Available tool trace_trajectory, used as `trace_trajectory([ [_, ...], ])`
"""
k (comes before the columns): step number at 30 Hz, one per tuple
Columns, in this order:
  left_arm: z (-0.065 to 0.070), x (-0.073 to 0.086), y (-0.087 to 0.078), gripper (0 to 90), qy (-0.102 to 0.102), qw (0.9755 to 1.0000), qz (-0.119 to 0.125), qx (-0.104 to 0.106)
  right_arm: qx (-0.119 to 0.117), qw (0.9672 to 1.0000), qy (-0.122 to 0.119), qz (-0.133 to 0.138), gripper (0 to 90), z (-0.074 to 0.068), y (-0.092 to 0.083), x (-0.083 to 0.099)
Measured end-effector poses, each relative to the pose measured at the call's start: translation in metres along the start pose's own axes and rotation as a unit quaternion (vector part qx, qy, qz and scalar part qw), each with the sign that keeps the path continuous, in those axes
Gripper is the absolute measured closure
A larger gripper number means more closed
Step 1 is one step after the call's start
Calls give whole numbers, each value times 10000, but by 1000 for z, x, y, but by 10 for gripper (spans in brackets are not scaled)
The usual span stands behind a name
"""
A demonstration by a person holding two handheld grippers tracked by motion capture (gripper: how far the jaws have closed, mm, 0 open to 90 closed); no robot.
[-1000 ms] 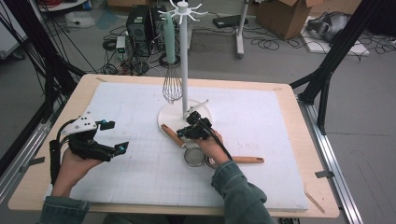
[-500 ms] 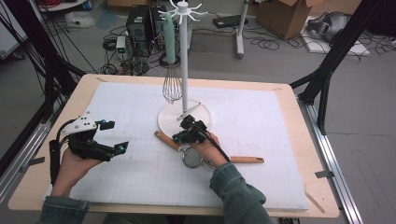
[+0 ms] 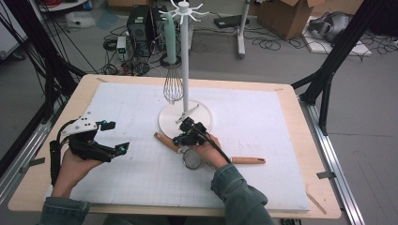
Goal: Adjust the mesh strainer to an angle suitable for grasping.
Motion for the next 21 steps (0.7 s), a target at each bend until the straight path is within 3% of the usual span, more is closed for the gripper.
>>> trace_trajectory([
  [8, 0, 0, 0, 58, 5, 10000, -9, -1, -114, 9999, -39, -46, 892, -1, 3, 0],
  [21, -1, 0, -1, 58, -9, 10000, 10, -16, -54, 10000, 4, 83, 892, 1, -5, 0],
])
Point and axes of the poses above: each handheld gripper's, and its own axes: y roughly forward along the jaws, x roughly out of its underside, z roughly to its right, the point moved 1 cm from there along y, roughly forward along the jaws, and after that the axes turned 13 degrees about -x, right-handed, at the moved point
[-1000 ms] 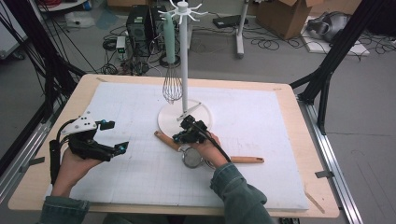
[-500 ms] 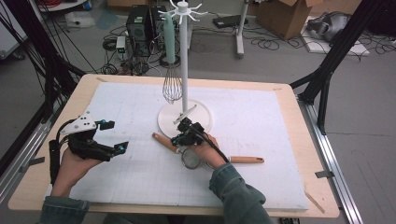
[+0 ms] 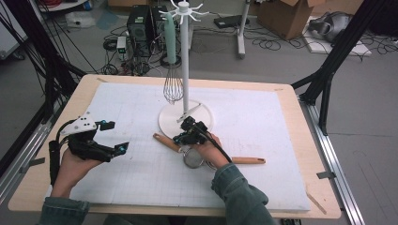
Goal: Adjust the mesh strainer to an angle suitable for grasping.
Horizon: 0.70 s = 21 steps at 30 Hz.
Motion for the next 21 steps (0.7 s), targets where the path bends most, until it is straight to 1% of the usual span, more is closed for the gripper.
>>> trace_trajectory([
  [2, 0, 0, 0, 58, -19, 10000, 13, -11, 71, 9999, -107, 16, 892, -1, 0, -1],
  [3, 0, 0, -1, 58, 2, 10000, 6, -11, 81, 9999, -112, 50, 892, -2, 0, -2],
  [4, 0, 0, -1, 58, -6, 10000, 19, -17, 139, 9997, -175, 60, 892, -3, 0, -3],
  [8, 0, 0, 0, 58, -10, 10000, 10, -8, 329, 9986, -418, -43, 892, -8, 3, -5],
  [15, 0, -1, -1, 58, 10, 10000, 14, -9, 354, 9978, -553, -74, 892, -9, 10, -9],
  [17, -1, -1, -1, 58, 22, 10000, 10, -9, 348, 9977, -562, -112, 892, -9, 11, -9],
  [18, 0, -1, -1, 58, 20, 10000, 12, -8, 321, 9980, -529, -133, 892, -9, 12, -9],
  [21, -1, -1, -1, 58, 12, 10000, 17, -2, 289, 9978, -570, -180, 892, -8, 15, -10],
])
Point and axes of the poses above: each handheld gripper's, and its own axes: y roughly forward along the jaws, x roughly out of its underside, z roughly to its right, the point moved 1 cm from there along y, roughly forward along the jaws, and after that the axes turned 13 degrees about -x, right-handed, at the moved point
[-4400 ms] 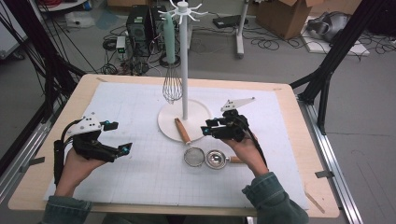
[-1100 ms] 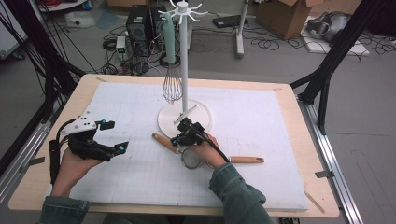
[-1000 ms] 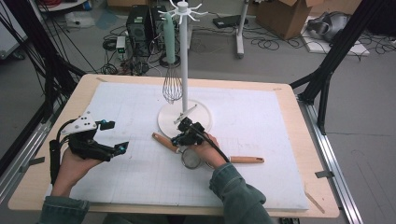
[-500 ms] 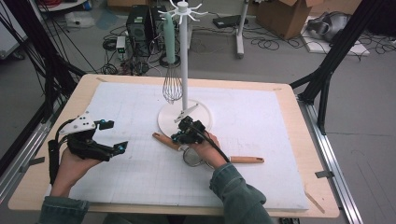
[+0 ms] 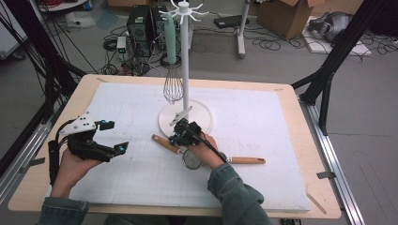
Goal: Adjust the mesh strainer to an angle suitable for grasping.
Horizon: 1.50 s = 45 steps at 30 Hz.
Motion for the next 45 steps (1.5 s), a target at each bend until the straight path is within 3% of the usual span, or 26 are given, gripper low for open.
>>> trace_trajectory([
  [6, -1, 0, -1, 58, -14, 10000, 14, -9, -116, 9999, -39, -46, 891, -1, 4, -1],
  [15, -1, 0, -1, 58, -5, 10000, 9, -11, -313, 9994, 90, -78, 891, -1, 3, 0],
  [30, -4, 2, -1, 58, -46, 10000, 2, -12, -372, 9984, 319, 283, 802, 3, -16, 1],
  [37, -8, 4, -2, 58, -98, 9999, 6, -55, -369, 9969, 430, 539, 698, 3, -30, 2],
  [45, -8, 4, -3, 58, -102, 9999, 30, -57, -462, 9962, 457, 580, 519, -3, -39, 2],
])
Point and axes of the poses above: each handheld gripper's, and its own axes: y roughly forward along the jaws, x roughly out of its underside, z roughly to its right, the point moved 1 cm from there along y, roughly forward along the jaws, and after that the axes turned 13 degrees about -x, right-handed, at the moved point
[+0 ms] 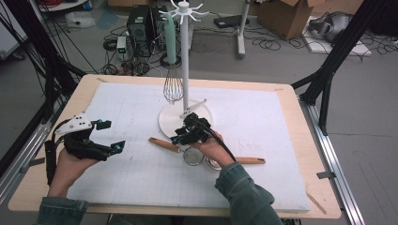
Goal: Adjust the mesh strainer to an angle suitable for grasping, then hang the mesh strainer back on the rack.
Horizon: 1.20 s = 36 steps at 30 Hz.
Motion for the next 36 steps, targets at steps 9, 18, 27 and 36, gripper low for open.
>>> trace_trajectory([
  [9, -1, 0, -1, 58, -2, 10000, 8, -10, -86, 10000, -13, -21, 418, -6, 1, 0],
  [18, -1, 0, -2, 58, 6, 10000, 15, -20, -102, 9999, 24, -47, 377, -9, 3, 5],
  [27, -2, 0, -3, 58, -3, 10000, 17, -23, -149, 9998, -9, -100, 400, -12, 1, 6],
  [36, -2, 0, -2, 58, 15, 10000, 19, -13, -196, 9980, -76, -596, 484, -11, 19, 9],
])
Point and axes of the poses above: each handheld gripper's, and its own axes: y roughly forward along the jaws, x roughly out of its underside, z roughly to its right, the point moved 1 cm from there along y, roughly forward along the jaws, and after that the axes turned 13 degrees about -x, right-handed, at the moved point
